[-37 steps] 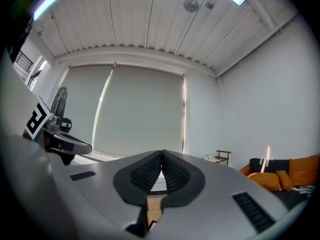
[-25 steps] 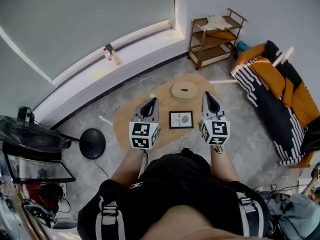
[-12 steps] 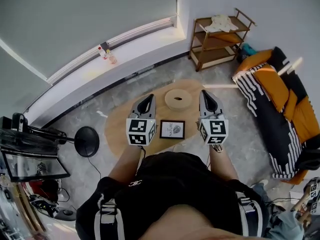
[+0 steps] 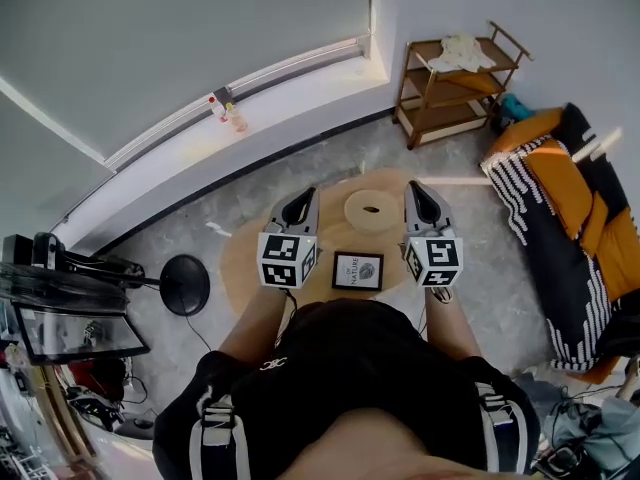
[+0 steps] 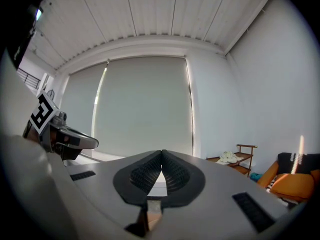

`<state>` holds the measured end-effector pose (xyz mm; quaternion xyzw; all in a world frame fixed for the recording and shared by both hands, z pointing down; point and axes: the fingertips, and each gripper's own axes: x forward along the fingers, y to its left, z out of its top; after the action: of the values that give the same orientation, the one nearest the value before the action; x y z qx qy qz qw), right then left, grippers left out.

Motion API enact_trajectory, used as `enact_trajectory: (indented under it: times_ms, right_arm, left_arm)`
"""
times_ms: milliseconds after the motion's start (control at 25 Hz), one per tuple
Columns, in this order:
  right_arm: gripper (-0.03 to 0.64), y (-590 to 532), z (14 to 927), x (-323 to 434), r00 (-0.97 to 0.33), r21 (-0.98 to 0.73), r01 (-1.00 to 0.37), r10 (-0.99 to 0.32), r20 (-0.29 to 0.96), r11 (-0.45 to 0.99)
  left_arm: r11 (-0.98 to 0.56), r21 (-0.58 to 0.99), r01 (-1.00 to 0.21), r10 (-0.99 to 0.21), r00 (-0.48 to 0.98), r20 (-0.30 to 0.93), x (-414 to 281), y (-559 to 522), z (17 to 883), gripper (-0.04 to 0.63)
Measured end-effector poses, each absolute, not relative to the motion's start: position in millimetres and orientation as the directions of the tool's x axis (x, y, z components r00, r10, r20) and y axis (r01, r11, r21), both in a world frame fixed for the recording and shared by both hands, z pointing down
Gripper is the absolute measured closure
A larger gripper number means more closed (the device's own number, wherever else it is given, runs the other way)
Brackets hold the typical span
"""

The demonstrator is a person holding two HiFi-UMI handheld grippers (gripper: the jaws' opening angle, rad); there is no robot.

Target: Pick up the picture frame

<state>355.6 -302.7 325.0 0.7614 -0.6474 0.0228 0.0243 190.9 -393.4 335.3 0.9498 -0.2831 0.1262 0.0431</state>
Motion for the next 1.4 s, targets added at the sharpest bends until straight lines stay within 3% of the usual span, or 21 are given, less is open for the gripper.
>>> enact_trajectory:
  times_ms: [320, 680, 800, 960, 1400]
  right_arm:
    - [0.600, -341.1, 346.1, 334.2, 0.184, 0.018, -0.983, -0.974, 0.129, -0.184]
    - [0.600, -333.9, 432.5, 339.0, 0.185, -0.044, -0.976, -0.926, 0.328, -0.211]
    - [0.520, -332.2, 471.0, 334.0, 0.127, -0.107, -0.977, -0.905, 0.407, -0.185]
    - [0.491, -321.3, 527.0, 335.1, 0.087, -0.155, -0.970, -0.858, 0.507, -0.190]
    - [0.491, -301.2, 674.5, 334.7, 0.016, -0.275, -0.920, -0.728, 0.685, -0.279]
  left_arm:
    - [-0.846, 0.048, -0.530, -0.488, 0.809, 0.327, 167.3, -440.9, 367.3, 0.574]
    - [-0.815, 0.237, -0.528, -0.388, 0.802, 0.453, 166.5, -444.5, 446.4, 0.572]
    - [-0.801, 0.322, -0.504, -0.314, 0.813, 0.491, 168.8, -439.1, 479.1, 0.568]
    - [-0.814, 0.369, -0.449, -0.191, 0.806, 0.559, 176.6, -420.5, 528.5, 0.415]
    - [-0.746, 0.434, -0.506, -0.026, 0.673, 0.739, 159.0, -384.1, 663.8, 0.408]
